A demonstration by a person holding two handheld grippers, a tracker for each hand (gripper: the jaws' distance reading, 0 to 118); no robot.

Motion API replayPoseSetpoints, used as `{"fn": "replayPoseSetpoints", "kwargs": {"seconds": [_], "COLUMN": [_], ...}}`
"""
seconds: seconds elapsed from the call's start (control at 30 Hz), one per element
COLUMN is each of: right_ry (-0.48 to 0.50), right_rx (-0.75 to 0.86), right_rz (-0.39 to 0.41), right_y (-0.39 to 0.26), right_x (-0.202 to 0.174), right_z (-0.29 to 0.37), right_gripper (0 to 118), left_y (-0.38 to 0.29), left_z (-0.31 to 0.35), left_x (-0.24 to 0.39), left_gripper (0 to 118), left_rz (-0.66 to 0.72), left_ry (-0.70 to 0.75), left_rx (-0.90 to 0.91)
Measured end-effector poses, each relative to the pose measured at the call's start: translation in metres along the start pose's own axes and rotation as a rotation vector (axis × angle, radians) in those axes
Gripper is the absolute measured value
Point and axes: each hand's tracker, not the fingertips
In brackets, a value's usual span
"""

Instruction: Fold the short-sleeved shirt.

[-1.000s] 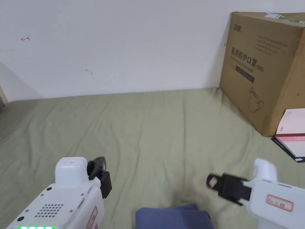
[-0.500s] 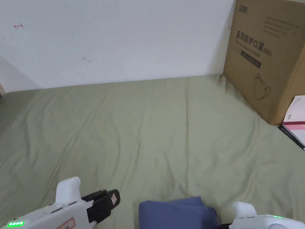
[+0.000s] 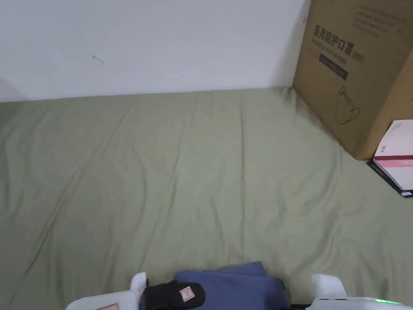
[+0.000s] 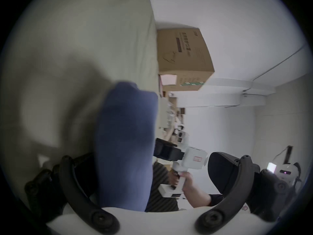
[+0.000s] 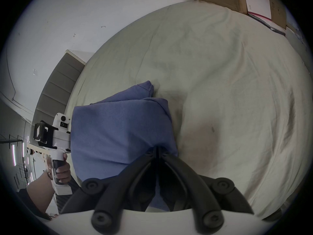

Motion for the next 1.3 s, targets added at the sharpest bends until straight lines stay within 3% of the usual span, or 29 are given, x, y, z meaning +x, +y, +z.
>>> {"fn": "replayPoseSetpoints", "kwargs": {"seconds": [0.03, 0.07, 0.1, 0.13, 0.17, 0.2, 0.23, 0.37, 0.43, 0.6, 0.77, 0.87, 1.07, 1.1, 1.23, 1.3], "right_ry": [0.001, 0.001, 0.003, 0.003, 0.002, 0.017, 0.016, -0.002, 0.008, -0.011, -0.003, 0.036, -0.001, 0.001, -0.039, -0.049], "right_rx": [0.001, 0.002, 0.003, 0.002, 0.002, 0.002, 0.003, 0.021, 0.042, 0.091, 0.12, 0.16, 0.134, 0.133, 0.123, 0.118], "right_rz": [-0.002, -0.006, -0.01, -0.014, -0.019, -0.027, -0.039, -0.014, 0.002, 0.078, 0.11, 0.109, 0.053, 0.053, 0.108, 0.128], "right_y": [-0.001, -0.001, -0.001, 0.0, -0.001, -0.001, -0.001, 0.0, -0.001, -0.001, -0.001, -0.001, 0.008, 0.008, 0.006, 0.005], "right_x": [0.0, 0.0, 0.001, 0.001, 0.001, 0.002, 0.002, -0.007, -0.017, -0.042, -0.062, -0.069, -0.071, -0.072, -0.079, -0.081], "right_z": [0.0, 0.0, 0.0, 0.0, -0.001, -0.001, -0.002, 0.006, 0.015, 0.041, 0.059, 0.061, 0.053, 0.053, 0.053, 0.053], "right_gripper": [2, 2, 2, 2, 2, 2, 2, 2, 2, 2, 2, 2, 2, 2, 2, 2], "left_y": [0.0, 0.002, 0.003, 0.001, -0.002, -0.001, -0.001, -0.005, -0.01, 0.001, 0.022, 0.032, 0.05, 0.052, 0.051, 0.045], "left_z": [-0.012, -0.016, -0.014, -0.011, -0.011, -0.006, -0.001, -0.002, 0.014, 0.127, 0.268, 0.328, 0.388, 0.393, 0.41, 0.415], "left_x": [-0.009, -0.015, -0.016, -0.01, -0.01, -0.02, -0.019, 0.017, 0.041, 0.094, 0.125, 0.139, 0.134, 0.132, 0.126, 0.129], "left_gripper": [117, 104, 72, 23, 23, 23, 24, 25, 25, 25, 25, 25, 26, 33, 113, 112], "left_rz": [0.019, -0.009, -0.103, -0.215, -0.315, -0.318, -0.143, -0.178, -0.264, -0.353, -0.33, -0.33, -0.287, -0.279, -0.255, -0.254], "left_ry": [0.008, 0.032, 0.094, 0.195, 0.39, 0.491, 0.241, 0.371, 0.387, 0.514, 0.79, 0.944, 1.276, 1.344, 1.577, 1.652], "left_rx": [-0.016, -0.011, 0.003, 0.02, 0.022, 0.022, 0.045, 0.035, 0.039, 0.097, 0.224, 0.31, 0.245, 0.232, 0.262, 0.304]}}
